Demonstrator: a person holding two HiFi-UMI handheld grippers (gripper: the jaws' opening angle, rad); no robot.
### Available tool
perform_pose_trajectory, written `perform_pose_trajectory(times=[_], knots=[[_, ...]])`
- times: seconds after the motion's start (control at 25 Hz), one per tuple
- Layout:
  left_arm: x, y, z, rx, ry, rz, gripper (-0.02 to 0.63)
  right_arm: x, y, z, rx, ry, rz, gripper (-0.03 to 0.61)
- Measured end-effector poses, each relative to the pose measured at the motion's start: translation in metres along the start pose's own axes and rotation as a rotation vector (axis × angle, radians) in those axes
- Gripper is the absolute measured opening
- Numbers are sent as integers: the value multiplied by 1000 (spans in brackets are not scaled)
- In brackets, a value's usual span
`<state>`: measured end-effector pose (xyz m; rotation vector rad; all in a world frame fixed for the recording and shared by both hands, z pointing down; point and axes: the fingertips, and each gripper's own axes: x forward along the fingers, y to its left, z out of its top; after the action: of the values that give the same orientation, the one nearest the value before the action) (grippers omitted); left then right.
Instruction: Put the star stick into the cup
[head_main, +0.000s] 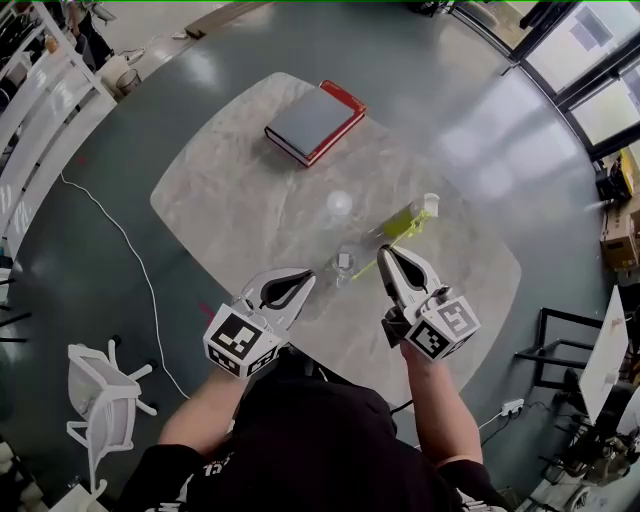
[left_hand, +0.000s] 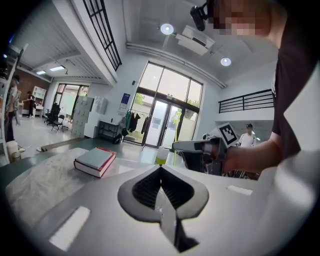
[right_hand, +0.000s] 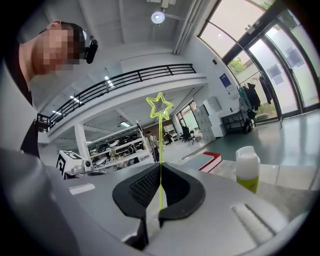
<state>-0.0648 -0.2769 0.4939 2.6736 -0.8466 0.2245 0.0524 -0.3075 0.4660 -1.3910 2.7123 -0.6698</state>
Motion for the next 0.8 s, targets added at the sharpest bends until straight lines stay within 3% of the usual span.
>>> perform_pose_trajectory(times=[0.36,0.8], knots=[[21,7,-23,-24,19,36,2,14,-29,-31,28,25,1,18],[30,17,-59,-84,62,67,3,36,-57,-85,-17,96,-37,18]])
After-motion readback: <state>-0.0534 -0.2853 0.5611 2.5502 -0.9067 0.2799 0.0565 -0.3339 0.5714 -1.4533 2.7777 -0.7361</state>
